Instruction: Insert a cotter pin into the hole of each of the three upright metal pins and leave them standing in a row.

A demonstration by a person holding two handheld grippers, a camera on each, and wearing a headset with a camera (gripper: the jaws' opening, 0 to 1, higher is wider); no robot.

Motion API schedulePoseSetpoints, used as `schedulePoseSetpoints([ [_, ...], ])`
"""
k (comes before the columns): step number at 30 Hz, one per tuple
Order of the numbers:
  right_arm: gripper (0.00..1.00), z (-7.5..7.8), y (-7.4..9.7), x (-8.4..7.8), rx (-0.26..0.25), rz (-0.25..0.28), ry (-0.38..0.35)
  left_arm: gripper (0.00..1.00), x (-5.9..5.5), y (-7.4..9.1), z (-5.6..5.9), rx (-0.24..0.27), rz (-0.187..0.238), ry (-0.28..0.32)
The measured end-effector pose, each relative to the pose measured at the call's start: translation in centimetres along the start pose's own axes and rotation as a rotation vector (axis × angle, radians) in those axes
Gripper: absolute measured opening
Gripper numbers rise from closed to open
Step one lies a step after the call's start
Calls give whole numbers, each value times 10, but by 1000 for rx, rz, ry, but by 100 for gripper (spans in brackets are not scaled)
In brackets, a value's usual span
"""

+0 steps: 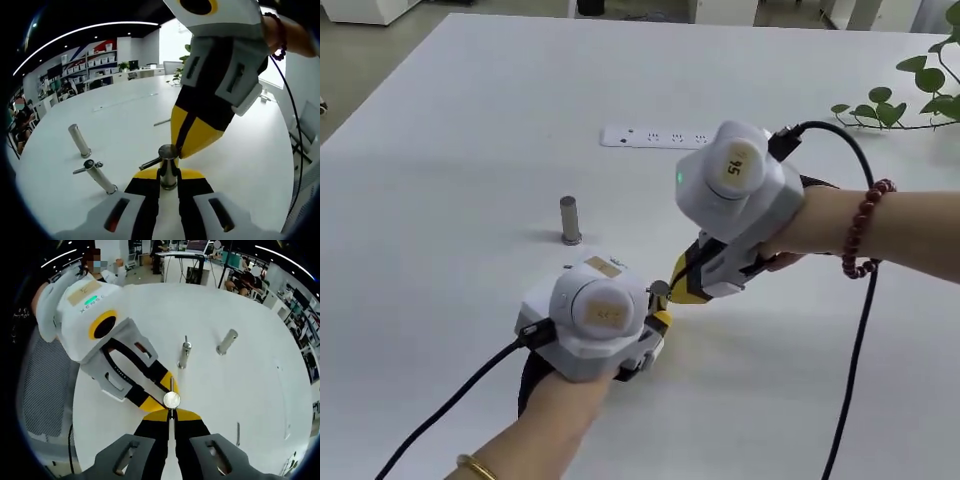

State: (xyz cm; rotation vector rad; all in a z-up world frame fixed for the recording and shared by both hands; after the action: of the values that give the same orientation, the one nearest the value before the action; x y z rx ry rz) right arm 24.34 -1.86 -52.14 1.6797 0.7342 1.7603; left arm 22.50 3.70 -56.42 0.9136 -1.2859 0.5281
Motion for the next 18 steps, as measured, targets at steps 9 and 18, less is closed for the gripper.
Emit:
schedulePoseSetpoints([
  [9,3,-2,2,3,-9,19,-4,10,0,0,0,1,-2,2],
  [18,5,0,7,1,-7,4,13,10,0,0,0,7,0,1],
])
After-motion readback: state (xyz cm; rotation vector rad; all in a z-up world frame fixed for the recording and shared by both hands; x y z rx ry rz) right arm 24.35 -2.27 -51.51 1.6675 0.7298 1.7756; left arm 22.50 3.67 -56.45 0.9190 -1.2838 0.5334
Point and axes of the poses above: the centre of the closed fingertips' face, and the gripper's own axes: y roughly backward along the fingers, z roughly to its right, x roughly out of its top, the point moved 5 cm from there along y, roughly backward along the fingers, and after that the axes turned 14 degrees about z, right-handed, at the moved point
